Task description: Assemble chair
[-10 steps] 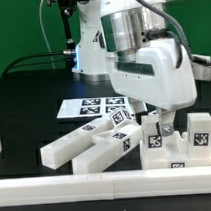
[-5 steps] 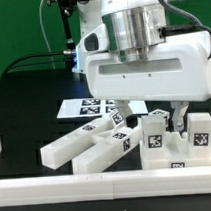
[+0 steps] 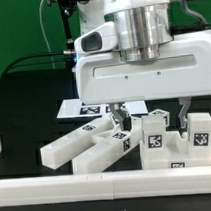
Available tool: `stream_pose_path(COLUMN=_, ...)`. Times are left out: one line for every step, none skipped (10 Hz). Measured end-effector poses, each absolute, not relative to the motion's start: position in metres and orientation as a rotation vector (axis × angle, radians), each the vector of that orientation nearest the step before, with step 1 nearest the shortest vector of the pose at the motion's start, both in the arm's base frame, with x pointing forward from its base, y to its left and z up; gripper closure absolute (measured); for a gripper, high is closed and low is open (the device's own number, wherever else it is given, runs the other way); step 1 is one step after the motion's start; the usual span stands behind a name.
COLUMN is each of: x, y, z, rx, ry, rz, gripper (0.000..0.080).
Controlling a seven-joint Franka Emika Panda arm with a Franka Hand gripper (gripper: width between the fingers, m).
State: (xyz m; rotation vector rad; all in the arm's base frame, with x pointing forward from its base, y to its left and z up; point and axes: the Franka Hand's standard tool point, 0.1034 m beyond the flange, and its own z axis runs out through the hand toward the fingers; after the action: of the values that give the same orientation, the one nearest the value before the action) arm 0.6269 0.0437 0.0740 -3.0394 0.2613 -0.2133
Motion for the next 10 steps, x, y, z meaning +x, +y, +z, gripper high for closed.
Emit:
stream_pose_path(x=0.6277, y=0.0445, z=0.0739, rx=-3.041, ry=0.263, rz=-0.233, gripper=0.0151)
stream_pose_path(x=0.6274, y=0.0441, z=0.0737, rx=-3.034, ry=0.315, rz=-0.228, gripper=0.0286)
stream_pose_path(x=0.6275, y=0.0439, z=0.0737, rx=-3.031, ry=0.335, rz=-0.227, gripper=0.0286)
stream_pose_path(x=0.6274, y=0.0444, z=0.0736, rx=-3.009, ry=0.448, rz=-0.222, gripper=0.0424)
stream_pose_path(x=0.6277, y=0.0444, z=0.0739, rx=-2.983, ry=0.566, rz=-0.217, gripper=0.0515)
stream_pose_path(x=0.6278, y=0.0443, z=0.0739, rx=-2.963, ry=0.644, rz=-0.213, gripper=0.0515)
stream_pose_path(x=0.6278, y=0.0439, z=0.0740, rx=-2.934, ry=0.740, rz=-0.208, gripper=0.0515)
stream_pose_path(x=0.6280, y=0.0433, z=0.0740, rx=-2.900, ry=0.848, rz=-0.202, gripper=0.0515)
stream_pose_path(x=0.6287, y=0.0432, z=0.0741, rx=-2.850, ry=0.990, rz=-0.194, gripper=0.0515)
stream_pose_path(x=0.6309, y=0.0424, z=0.0748, rx=-2.786, ry=1.141, rz=-0.188, gripper=0.0515)
